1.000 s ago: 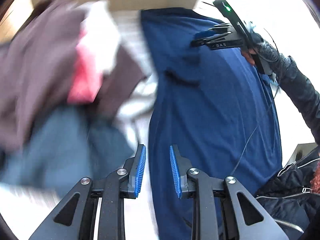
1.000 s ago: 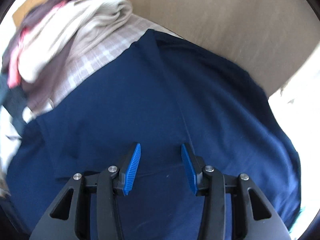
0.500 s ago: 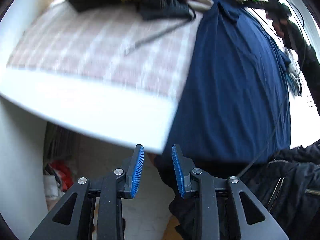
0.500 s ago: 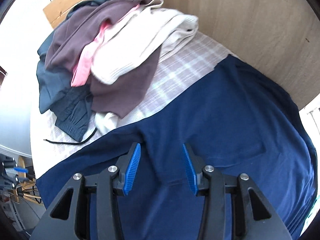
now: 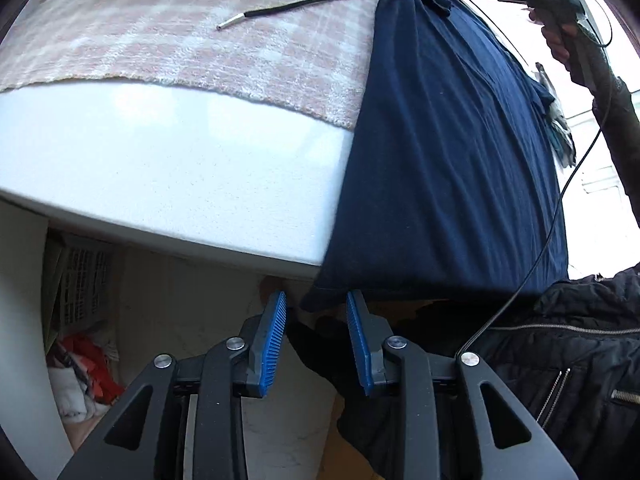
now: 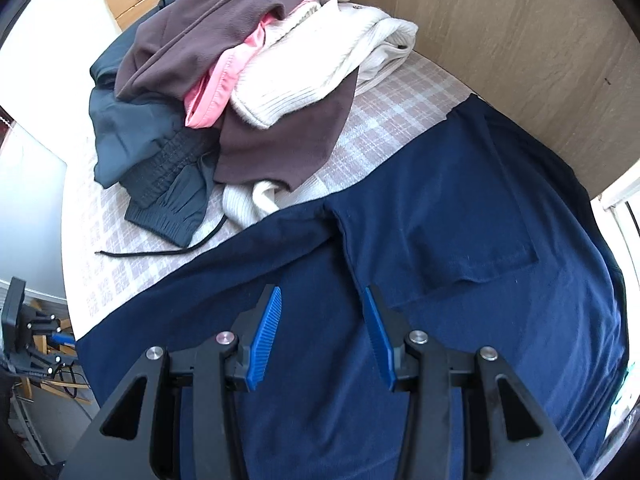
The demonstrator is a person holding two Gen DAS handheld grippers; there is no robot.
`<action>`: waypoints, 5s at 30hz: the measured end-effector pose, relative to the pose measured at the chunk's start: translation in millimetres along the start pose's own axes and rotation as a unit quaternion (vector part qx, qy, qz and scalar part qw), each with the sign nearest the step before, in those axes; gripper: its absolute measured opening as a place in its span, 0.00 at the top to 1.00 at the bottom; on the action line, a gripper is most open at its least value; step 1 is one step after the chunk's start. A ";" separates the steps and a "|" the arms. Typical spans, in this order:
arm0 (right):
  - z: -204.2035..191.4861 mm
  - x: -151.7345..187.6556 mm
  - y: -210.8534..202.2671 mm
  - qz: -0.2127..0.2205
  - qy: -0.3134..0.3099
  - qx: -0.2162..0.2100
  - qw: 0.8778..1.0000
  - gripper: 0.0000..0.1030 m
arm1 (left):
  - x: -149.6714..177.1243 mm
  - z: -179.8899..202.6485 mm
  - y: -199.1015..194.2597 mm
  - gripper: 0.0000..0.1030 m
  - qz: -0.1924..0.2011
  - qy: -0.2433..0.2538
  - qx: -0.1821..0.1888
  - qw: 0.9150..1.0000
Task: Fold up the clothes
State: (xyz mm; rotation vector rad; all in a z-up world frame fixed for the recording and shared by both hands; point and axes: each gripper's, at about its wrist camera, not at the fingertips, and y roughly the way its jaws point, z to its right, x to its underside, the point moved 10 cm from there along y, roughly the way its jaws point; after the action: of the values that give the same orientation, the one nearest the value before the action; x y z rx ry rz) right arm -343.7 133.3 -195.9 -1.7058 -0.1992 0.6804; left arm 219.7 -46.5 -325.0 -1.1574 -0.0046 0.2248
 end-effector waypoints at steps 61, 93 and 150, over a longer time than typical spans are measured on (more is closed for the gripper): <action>130.1 -92.9 61.8 0.003 0.313 -0.026 0.949 0.94 | -26.4 93.8 -88.1 0.98 0.042 0.159 0.011 0.986; 204.1 19.6 54.7 0.040 0.365 -0.032 0.930 0.94 | 45.3 201.6 19.9 0.96 -0.038 0.175 0.011 0.984; 219.7 6.1 -30.4 0.079 0.287 -0.043 0.954 0.81 | -15.5 102.3 -63.0 0.99 0.013 0.110 -0.073 0.991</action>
State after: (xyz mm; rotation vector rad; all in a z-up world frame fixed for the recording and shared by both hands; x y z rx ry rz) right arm -449.8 328.2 -191.4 -1.9441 0.3231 0.2679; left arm 203.2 19.4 -224.8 -1.3247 0.1912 0.1213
